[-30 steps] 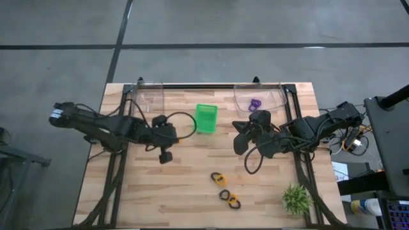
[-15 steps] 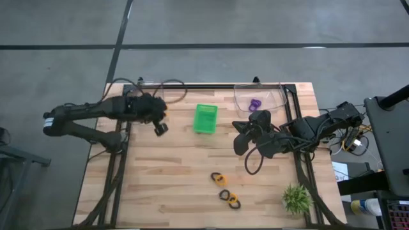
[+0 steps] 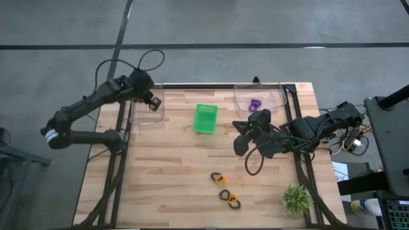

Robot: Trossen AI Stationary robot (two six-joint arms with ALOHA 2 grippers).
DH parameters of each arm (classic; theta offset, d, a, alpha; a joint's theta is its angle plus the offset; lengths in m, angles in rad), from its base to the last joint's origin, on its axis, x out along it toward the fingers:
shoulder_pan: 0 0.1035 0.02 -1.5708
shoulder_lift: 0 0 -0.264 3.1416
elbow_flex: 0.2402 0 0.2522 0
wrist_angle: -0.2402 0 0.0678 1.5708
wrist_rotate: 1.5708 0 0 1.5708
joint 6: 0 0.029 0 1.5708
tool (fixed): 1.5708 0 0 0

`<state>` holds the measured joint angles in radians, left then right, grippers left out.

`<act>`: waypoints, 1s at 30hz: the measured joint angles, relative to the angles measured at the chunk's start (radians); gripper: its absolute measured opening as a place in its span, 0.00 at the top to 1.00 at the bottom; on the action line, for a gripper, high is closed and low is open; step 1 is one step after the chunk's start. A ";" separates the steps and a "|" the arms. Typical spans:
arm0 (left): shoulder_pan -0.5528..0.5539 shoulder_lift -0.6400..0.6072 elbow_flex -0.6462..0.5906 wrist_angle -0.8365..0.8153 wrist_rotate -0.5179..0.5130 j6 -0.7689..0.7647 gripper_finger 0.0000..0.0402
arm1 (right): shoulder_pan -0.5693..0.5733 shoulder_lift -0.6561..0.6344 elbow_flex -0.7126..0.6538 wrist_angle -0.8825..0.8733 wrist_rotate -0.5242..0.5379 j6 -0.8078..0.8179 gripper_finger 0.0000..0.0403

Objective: Sort spring keychains
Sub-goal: Put the top yellow spring keychain into the left transparent bin

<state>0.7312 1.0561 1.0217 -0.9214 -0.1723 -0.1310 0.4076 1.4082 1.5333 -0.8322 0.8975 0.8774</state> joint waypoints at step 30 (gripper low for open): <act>0.127 0.101 -0.251 0.146 0.053 -0.083 0.77 | 0.000 0.000 0.000 0.000 0.021 -0.040 0.98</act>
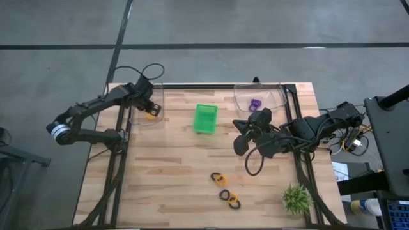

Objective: Sort spring keychains
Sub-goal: Put the top yellow spring keychain into the left transparent bin

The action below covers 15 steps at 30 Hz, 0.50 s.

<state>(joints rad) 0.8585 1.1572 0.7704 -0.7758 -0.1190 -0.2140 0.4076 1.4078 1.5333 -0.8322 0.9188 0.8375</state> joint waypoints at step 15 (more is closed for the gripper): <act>-0.125 -0.009 0.331 -0.110 0.032 -0.017 0.66 | 0.000 -0.001 0.000 0.000 -0.001 0.000 0.98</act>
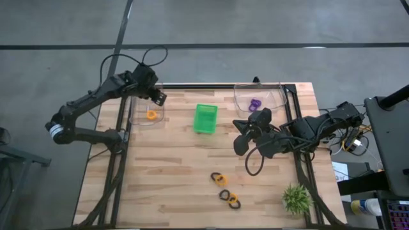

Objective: Sort spring keychains
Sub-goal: Put the top yellow spring keychain into the left transparent bin

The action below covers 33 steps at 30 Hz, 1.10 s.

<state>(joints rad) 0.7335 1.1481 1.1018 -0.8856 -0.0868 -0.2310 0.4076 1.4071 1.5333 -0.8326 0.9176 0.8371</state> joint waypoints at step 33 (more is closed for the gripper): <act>-0.554 -0.003 0.318 0.020 0.026 -0.234 0.66 | -0.070 0.285 0.000 -0.138 -0.596 0.329 0.62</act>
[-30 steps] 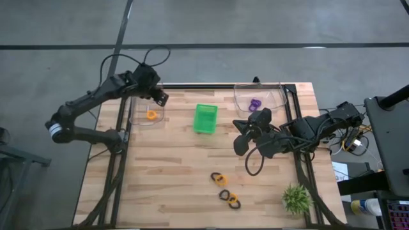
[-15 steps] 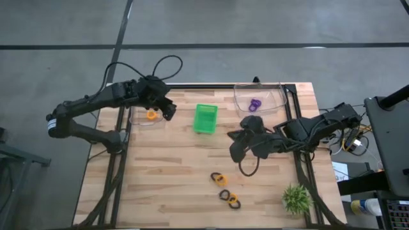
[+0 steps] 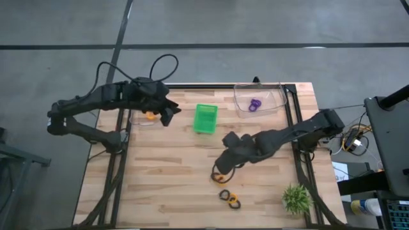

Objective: Sort spring keychains
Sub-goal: Put the top yellow spring keychain into the left transparent bin

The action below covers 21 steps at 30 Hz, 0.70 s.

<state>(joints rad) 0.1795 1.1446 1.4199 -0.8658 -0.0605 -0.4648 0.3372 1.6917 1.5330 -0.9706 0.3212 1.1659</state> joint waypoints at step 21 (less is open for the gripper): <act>-0.006 0.000 0.129 -0.001 0.017 0.003 0.66 | 0.002 0.356 -0.002 0.046 -0.373 -0.017 0.60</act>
<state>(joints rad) 0.1738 1.1446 1.5486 -0.8664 -0.0433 -0.4622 0.3396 2.0476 1.5311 -0.9242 -0.0521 1.1494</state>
